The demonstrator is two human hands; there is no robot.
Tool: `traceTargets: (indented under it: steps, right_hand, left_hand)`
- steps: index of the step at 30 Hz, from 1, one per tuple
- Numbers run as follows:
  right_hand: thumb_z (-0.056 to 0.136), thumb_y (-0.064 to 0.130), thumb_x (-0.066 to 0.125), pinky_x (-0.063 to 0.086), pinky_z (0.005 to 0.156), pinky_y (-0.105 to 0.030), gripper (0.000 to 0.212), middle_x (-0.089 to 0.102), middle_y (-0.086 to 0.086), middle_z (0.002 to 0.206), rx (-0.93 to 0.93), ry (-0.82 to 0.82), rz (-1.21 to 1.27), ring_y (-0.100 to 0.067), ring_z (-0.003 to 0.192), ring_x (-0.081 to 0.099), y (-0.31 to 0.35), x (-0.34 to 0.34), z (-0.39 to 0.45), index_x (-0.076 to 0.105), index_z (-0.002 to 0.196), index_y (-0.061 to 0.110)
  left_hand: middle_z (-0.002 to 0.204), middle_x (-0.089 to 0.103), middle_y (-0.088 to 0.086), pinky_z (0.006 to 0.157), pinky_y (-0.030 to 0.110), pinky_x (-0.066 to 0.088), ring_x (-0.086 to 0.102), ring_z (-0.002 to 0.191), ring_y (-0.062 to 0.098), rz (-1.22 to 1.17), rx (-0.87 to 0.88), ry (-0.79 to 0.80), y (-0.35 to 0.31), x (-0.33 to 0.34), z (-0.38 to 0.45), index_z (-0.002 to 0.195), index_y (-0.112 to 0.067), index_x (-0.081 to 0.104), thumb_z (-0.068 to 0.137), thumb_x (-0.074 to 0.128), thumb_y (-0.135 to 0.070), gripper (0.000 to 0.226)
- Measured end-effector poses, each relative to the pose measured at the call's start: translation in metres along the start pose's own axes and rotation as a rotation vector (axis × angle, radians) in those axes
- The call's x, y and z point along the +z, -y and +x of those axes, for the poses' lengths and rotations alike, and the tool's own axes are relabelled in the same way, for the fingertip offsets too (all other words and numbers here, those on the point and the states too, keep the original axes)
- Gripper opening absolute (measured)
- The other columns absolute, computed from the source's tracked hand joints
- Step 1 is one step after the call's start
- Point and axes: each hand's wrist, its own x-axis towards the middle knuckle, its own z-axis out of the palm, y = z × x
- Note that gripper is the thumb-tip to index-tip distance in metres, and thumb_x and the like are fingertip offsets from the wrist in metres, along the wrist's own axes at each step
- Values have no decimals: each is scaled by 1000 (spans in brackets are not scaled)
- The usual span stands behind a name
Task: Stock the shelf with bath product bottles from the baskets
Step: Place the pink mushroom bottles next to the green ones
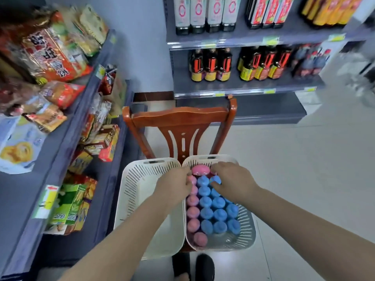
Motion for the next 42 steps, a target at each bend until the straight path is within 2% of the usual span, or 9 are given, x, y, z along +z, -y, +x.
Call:
traceTargets:
  steps: [5, 9, 11, 17, 20, 25, 31, 37, 42]
  right_hand:
    - [86, 28, 54, 34, 69, -26, 27, 57, 1, 110, 175, 112, 174, -21, 101, 55, -42, 49, 42, 52, 111, 16]
    - [84, 25, 60, 40, 77, -26, 27, 53, 4, 99, 289, 199, 400, -19, 95, 54, -73, 96, 82, 51, 109, 19]
    - [85, 23, 62, 38, 83, -25, 37, 55, -2, 109, 338, 242, 464, -21, 102, 54, -83, 124, 102, 49, 119, 17]
    - [82, 21, 68, 41, 96, -28, 67, 56, -8, 127, 525, 261, 645, -23, 115, 54, -105, 207, 158, 36, 140, 10]
    - [79, 22, 69, 40, 86, -26, 60, 60, -7, 120, 547, 276, 643, -24, 111, 56, -115, 235, 180, 44, 132, 10]
    - [84, 15, 60, 37, 78, -26, 40, 60, -6, 105, 607, 185, 602, -19, 93, 56, -121, 267, 203, 49, 121, 8]
    - [94, 12, 45, 27, 76, -18, 18, 55, -14, 117, 673, 194, 608, -23, 104, 51, -115, 289, 217, 45, 111, 5]
    - [89, 11, 52, 30, 75, -19, 32, 57, -8, 105, 699, 96, 703, -23, 103, 55, -112, 277, 211, 47, 120, 7]
    - [80, 6, 68, 35, 79, -21, 55, 55, -12, 123, 579, 103, 796, -26, 113, 53, -108, 226, 191, 45, 130, 7]
  left_hand:
    - [95, 59, 0, 76, 27, 43, 56, 89, 20, -191, -94, 150, 23, 59, 59, 95, -16, 58, 83, 58, -18, 13]
    - [106, 60, 8, 76, 28, 42, 56, 96, 22, -221, -129, 247, 41, 107, 108, 104, -8, 57, 84, 57, -16, 22]
    - [106, 59, 9, 73, 25, 38, 55, 96, 21, -257, -185, 289, 50, 135, 134, 106, -5, 54, 81, 58, -11, 26]
    - [118, 61, 9, 96, 40, 47, 58, 108, 27, -369, -312, 240, 65, 220, 198, 126, -9, 52, 73, 61, -18, 54]
    - [115, 63, 5, 94, 43, 48, 60, 108, 26, -345, -354, 195, 75, 250, 224, 121, -14, 55, 75, 68, -18, 48]
    - [119, 61, 16, 94, 43, 47, 59, 107, 33, -340, -502, 185, 84, 266, 246, 121, -5, 54, 83, 59, -13, 39]
    - [113, 64, 16, 96, 43, 46, 60, 108, 32, -368, -526, 174, 95, 282, 254, 113, -3, 60, 83, 57, -16, 33]
    - [123, 58, 17, 104, 38, 37, 53, 118, 30, -340, -499, 141, 93, 267, 247, 121, -2, 55, 88, 56, -11, 34]
    - [102, 66, 9, 88, 33, 48, 61, 100, 27, -428, -441, 144, 76, 223, 228, 104, -7, 64, 88, 54, -16, 21]
